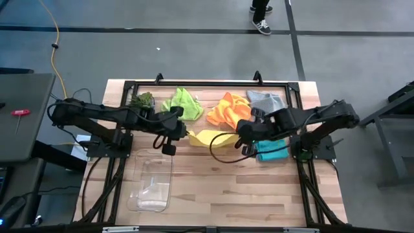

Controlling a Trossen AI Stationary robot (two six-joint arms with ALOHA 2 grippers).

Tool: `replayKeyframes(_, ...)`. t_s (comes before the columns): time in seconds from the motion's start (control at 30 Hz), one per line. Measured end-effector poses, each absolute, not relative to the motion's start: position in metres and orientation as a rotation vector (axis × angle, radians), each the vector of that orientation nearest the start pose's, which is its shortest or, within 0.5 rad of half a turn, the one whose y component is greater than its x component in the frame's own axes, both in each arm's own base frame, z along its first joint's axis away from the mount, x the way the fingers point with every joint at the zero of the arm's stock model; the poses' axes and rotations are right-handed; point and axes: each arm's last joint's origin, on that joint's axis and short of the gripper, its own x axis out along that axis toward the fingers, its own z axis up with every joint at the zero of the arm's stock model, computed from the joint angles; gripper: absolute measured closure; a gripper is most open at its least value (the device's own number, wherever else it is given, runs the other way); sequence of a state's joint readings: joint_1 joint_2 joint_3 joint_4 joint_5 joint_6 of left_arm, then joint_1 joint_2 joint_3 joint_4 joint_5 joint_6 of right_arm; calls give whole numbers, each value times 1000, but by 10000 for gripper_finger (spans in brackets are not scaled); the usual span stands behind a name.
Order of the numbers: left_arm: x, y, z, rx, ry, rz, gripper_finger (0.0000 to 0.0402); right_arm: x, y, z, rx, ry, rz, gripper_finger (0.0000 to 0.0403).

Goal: Fold microfiber towels
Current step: Fold the yellow towel

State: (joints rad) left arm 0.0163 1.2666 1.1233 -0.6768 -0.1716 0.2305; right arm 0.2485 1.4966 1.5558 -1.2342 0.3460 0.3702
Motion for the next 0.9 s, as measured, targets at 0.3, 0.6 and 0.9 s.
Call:
replayKeyframes(0.3,263,-8,303,13,783,158,402,281,95,335,66,1133,-235,403)
replayKeyframes(0.6,259,-59,237,-134,798,62,401,287,133,311,102,1180,-239,403)
replayKeyframes(0.9,255,-97,203,-348,835,43,401,303,168,275,160,1308,-111,403)
